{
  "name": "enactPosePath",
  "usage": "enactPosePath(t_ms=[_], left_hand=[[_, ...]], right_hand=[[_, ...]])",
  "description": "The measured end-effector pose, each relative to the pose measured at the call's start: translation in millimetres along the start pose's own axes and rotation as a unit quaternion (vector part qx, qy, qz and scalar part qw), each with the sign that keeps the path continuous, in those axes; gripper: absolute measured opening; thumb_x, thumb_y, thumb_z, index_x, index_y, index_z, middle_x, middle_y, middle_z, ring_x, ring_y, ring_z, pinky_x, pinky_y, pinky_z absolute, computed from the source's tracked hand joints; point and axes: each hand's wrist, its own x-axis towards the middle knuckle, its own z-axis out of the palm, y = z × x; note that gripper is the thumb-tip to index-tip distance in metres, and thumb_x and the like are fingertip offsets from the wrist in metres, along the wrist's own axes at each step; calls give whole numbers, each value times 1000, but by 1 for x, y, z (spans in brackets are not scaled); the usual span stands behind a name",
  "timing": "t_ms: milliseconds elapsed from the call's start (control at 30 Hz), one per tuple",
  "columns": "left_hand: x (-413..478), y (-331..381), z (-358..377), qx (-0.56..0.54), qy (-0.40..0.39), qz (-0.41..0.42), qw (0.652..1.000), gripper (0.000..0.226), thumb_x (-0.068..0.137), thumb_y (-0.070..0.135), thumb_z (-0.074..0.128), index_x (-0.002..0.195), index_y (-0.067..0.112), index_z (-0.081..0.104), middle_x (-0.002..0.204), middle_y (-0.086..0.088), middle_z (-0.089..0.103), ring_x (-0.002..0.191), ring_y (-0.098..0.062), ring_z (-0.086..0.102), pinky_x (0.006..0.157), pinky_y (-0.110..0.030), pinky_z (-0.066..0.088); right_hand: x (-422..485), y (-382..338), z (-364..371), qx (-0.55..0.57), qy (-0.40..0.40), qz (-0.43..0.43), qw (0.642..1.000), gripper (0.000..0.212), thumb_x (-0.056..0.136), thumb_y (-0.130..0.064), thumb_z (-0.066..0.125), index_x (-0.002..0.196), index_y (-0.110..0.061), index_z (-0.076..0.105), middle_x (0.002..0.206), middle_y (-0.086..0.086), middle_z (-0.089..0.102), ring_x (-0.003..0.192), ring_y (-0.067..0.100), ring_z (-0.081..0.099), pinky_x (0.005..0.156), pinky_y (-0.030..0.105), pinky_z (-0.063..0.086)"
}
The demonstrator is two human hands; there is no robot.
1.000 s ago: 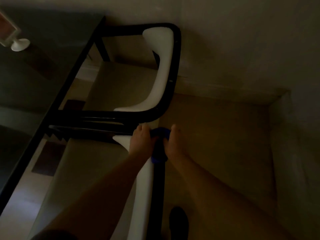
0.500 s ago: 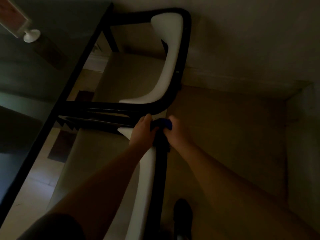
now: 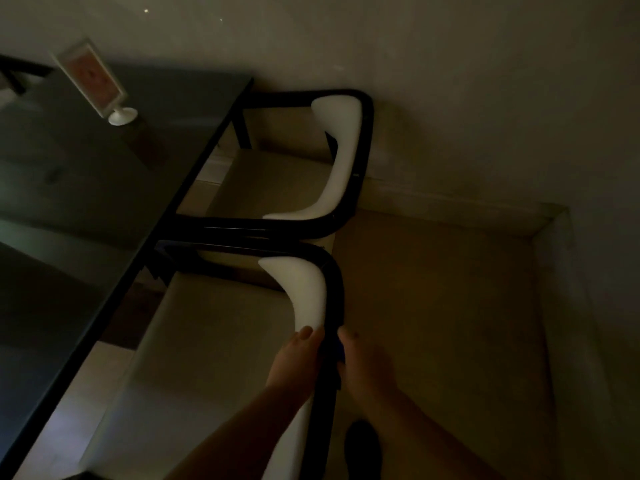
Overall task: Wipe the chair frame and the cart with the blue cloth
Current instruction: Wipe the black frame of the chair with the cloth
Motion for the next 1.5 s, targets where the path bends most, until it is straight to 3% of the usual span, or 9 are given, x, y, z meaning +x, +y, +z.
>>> enactPosePath(t_ms=[100,467,600,700,833,967,1100,1300,1500], left_hand=[[-43,-4,9,-8,-11,-8,1000,34,92,26,48,126,25,45,115,1,54,101,-20,58,73,-25,43],[-167,-29,38,-21,-80,-1,997,31,94,25,47,125,24,48,120,0,57,109,-19,56,92,-34,51],[-200,-35,39,-17,-88,23,996,35,89,36,52,123,24,51,116,0,59,105,-22,59,88,-35,51],[-226,-43,40,1,-115,32,993,48,84,44,52,128,27,45,117,1,57,107,-21,57,87,-35,50],[-243,-50,46,29,-159,14,987,46,88,39,49,132,30,40,124,1,53,113,-21,54,91,-38,49],[-226,-44,35,24,-198,0,980,41,89,39,49,125,20,45,125,-6,54,113,-27,57,92,-41,50],[-189,-27,15,-17,-150,1,989,31,90,36,50,106,10,52,111,-10,57,97,-27,60,81,-39,51],[-81,23,-31,-36,-86,16,996,25,91,38,51,103,15,51,103,-1,49,90,-20,58,75,-32,47],[36,77,-54,-39,-38,-6,999,23,90,31,56,102,11,57,106,-5,57,93,-19,57,79,-34,47]], right_hand=[[-39,-4,20,0,-10,18,1000,46,94,-26,53,138,-28,37,129,1,55,113,21,57,89,32,47],[-165,-19,85,62,-46,87,993,47,90,-15,53,136,-20,44,131,7,54,115,27,54,94,35,45],[-193,-27,99,102,-52,120,986,36,92,-17,51,127,-21,53,125,7,59,113,26,57,85,18,48],[-211,-28,113,49,-87,91,991,30,90,-25,49,120,-29,50,120,0,59,108,22,58,86,35,51],[-224,-32,116,37,-148,81,985,30,85,-36,46,114,-37,43,114,-2,55,104,20,57,88,39,50],[-219,-31,101,50,-147,81,984,38,85,-37,48,123,-34,44,129,-1,54,119,24,53,96,41,46],[-196,-29,64,66,-89,85,990,37,87,-41,51,122,-28,50,125,-1,57,116,21,55,95,38,46],[-107,0,-10,112,-32,92,989,62,95,-37,52,148,-16,29,150,4,40,136,21,40,109,31,33],[-12,39,-96,126,16,38,991,21,89,-37,58,102,-21,56,96,-2,63,82,14,60,74,38,54]])
